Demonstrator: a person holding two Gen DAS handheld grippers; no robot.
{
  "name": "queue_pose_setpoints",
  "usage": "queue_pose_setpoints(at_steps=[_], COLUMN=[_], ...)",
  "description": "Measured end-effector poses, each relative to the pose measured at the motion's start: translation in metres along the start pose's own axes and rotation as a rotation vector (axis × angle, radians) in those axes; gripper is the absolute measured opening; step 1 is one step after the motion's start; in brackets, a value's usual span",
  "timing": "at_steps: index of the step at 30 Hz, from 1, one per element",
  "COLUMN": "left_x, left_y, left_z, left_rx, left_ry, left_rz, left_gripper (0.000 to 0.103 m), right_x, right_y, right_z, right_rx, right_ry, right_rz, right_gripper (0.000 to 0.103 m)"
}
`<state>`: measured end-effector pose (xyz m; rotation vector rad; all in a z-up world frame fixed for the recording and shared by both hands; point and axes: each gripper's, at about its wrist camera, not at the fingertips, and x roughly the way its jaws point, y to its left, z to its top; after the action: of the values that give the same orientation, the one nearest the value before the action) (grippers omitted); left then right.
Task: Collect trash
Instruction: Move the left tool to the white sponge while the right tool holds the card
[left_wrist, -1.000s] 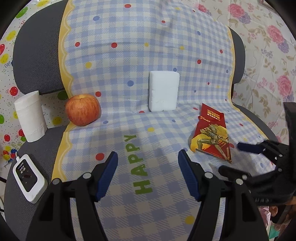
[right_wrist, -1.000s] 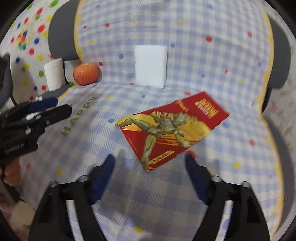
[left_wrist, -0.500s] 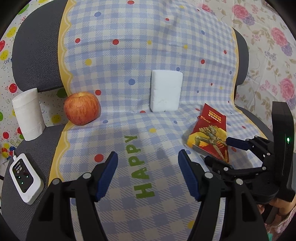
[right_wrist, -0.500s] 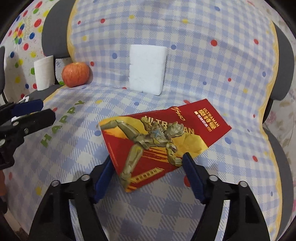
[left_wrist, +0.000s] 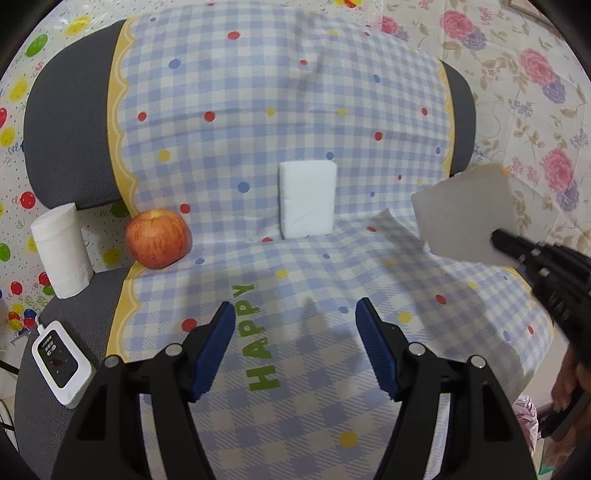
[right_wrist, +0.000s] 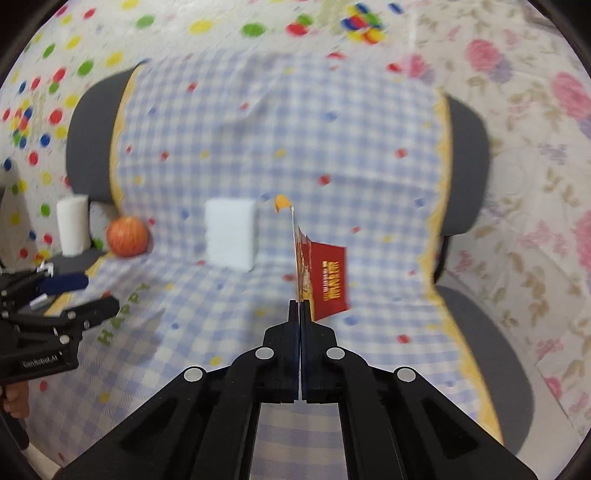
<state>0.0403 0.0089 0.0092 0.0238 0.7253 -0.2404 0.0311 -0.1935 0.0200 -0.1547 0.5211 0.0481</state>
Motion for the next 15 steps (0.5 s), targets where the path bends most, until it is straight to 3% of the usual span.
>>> queue_pose_setpoints(at_steps=[6,10,13,15], left_x=[0.007,0.026,0.045,0.055], left_y=[-0.014,-0.016,-0.016,-0.017], left_z=[0.011,0.026,0.041,0.052], left_rx=[0.022,0.025,0.016,0.012], left_ry=[-0.019,-0.026,-0.031,-0.033], left_rz=[-0.012,0.004,0.026,0.034], left_gripper=[0.066,0.066,0.080,0.081], right_x=[-0.034,-0.033,-0.019,-0.012], right_y=[-0.038,-0.052,-0.060,-0.064], right_z=[0.006,0.007,0.009,0.010], right_rx=[0.113,0.173,0.201,0.218], right_ry=[-0.113,-0.160,-0.153,-0.150], right_rz=[-0.080,-0.112,-0.133,-0.148], right_gripper=[0.000,0.000,0.001,0.001])
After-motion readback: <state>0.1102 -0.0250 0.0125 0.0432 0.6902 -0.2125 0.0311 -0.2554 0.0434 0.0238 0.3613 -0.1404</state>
